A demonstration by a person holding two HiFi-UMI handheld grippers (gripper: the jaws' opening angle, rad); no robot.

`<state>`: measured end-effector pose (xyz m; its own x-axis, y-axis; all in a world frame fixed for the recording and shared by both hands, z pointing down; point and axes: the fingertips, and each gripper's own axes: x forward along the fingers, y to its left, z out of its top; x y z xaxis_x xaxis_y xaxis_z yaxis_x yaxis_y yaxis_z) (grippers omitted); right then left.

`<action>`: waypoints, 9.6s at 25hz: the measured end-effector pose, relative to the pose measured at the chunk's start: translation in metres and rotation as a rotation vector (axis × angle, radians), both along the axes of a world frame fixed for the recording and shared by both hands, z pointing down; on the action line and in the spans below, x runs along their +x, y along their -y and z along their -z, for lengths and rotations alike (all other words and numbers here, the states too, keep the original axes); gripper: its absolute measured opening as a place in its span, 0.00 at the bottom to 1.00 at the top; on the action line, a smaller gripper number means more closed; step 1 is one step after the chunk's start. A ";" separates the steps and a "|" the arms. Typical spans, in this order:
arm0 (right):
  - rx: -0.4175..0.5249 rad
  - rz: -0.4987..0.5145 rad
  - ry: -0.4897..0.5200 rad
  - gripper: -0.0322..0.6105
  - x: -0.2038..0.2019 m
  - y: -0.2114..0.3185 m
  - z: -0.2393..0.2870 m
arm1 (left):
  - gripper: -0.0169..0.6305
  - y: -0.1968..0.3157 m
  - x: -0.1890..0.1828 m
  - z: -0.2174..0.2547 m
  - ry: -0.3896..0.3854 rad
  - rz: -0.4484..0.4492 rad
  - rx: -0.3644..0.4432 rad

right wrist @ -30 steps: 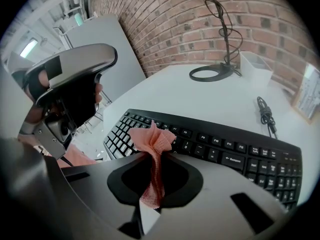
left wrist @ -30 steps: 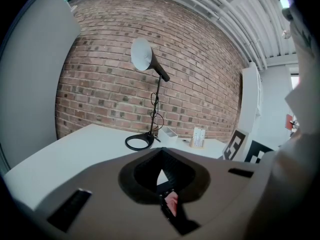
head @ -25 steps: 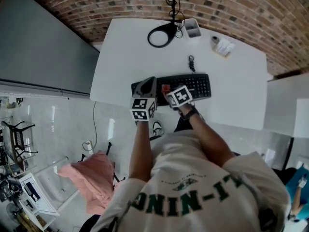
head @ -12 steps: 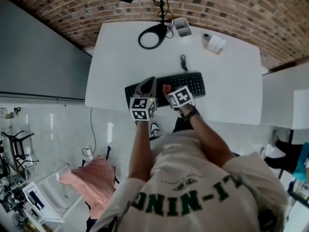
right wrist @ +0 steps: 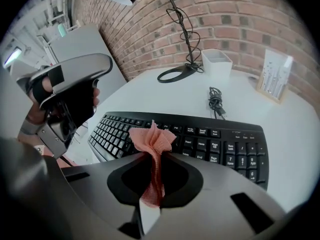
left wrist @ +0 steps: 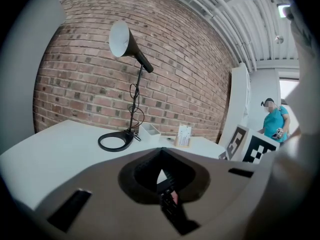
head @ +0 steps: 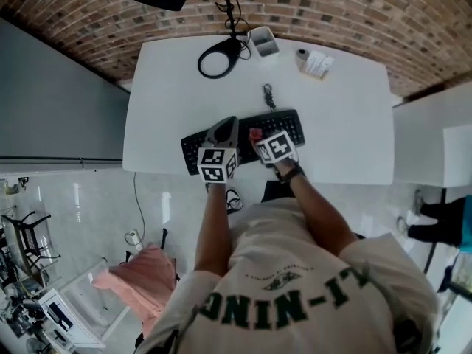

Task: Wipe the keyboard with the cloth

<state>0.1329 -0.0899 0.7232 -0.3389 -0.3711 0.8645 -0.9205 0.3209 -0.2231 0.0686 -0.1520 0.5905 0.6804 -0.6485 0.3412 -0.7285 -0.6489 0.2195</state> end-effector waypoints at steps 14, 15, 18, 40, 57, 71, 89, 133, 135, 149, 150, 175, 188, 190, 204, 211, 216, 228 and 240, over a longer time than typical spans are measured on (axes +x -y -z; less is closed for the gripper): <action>-0.015 -0.107 -0.013 0.09 0.048 -0.004 0.002 | 0.03 0.001 0.035 -0.006 -0.003 -0.059 -0.014; -0.013 -0.111 -0.019 0.09 0.051 -0.004 0.002 | 0.03 0.002 0.038 -0.006 -0.004 -0.064 -0.015; -0.011 -0.126 -0.039 0.09 0.063 -0.005 0.001 | 0.03 0.003 0.047 -0.008 -0.011 -0.079 -0.017; -0.008 -0.251 -0.092 0.09 0.133 -0.012 0.008 | 0.03 0.009 0.103 -0.017 -0.020 -0.182 -0.036; -0.008 -0.389 -0.142 0.09 0.173 -0.011 0.008 | 0.03 0.006 0.098 -0.005 -0.014 -0.197 -0.015; 0.022 -0.029 0.078 0.09 -0.078 0.010 0.020 | 0.03 -0.013 -0.124 -0.004 0.026 0.140 -0.020; -0.058 0.316 0.129 0.09 -0.249 -0.031 -0.006 | 0.03 -0.044 -0.246 -0.011 0.035 0.326 -0.035; -0.066 0.149 0.151 0.09 -0.142 -0.032 -0.006 | 0.03 -0.036 -0.135 -0.010 0.024 0.189 -0.046; -0.069 0.139 0.158 0.09 -0.138 -0.032 -0.006 | 0.03 -0.036 -0.132 -0.011 0.026 0.181 -0.050; -0.055 0.051 0.140 0.09 -0.090 -0.036 -0.009 | 0.03 -0.034 -0.089 -0.011 0.009 0.108 -0.043; -0.051 0.044 0.135 0.09 -0.086 -0.036 -0.009 | 0.03 -0.034 -0.085 -0.011 0.008 0.101 -0.043; -0.054 -0.111 0.129 0.09 0.009 -0.043 -0.008 | 0.03 -0.037 0.002 -0.015 0.012 -0.040 -0.047; -0.053 -0.197 0.111 0.09 0.061 -0.048 -0.007 | 0.03 -0.034 0.059 -0.022 0.002 -0.131 -0.058; -0.048 -0.213 0.104 0.09 0.070 -0.049 -0.007 | 0.03 -0.033 0.069 -0.022 0.003 -0.145 -0.057; -0.026 -0.385 0.048 0.09 0.144 -0.057 -0.005 | 0.03 -0.032 0.112 -0.018 0.005 -0.234 -0.050; -0.024 -0.453 -0.075 0.09 0.186 -0.061 -0.005 | 0.03 -0.032 0.099 -0.017 0.010 -0.213 -0.053; 0.040 -0.475 -0.019 0.09 0.168 -0.036 0.014 | 0.03 -0.015 0.056 -0.005 0.002 -0.095 -0.081; 0.551 -0.226 0.073 0.09 0.019 0.080 0.189 | 0.03 0.026 -0.085 0.120 0.033 0.209 0.146; 0.914 -0.165 0.162 0.09 -0.040 0.105 0.346 | 0.03 0.028 -0.139 0.225 0.090 0.316 0.331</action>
<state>0.0934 -0.1947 0.3774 -0.3120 -0.9363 0.1613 -0.9498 0.3030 -0.0781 -0.0709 -0.1799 0.3650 0.4090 -0.9033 0.1295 -0.9085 -0.4164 -0.0351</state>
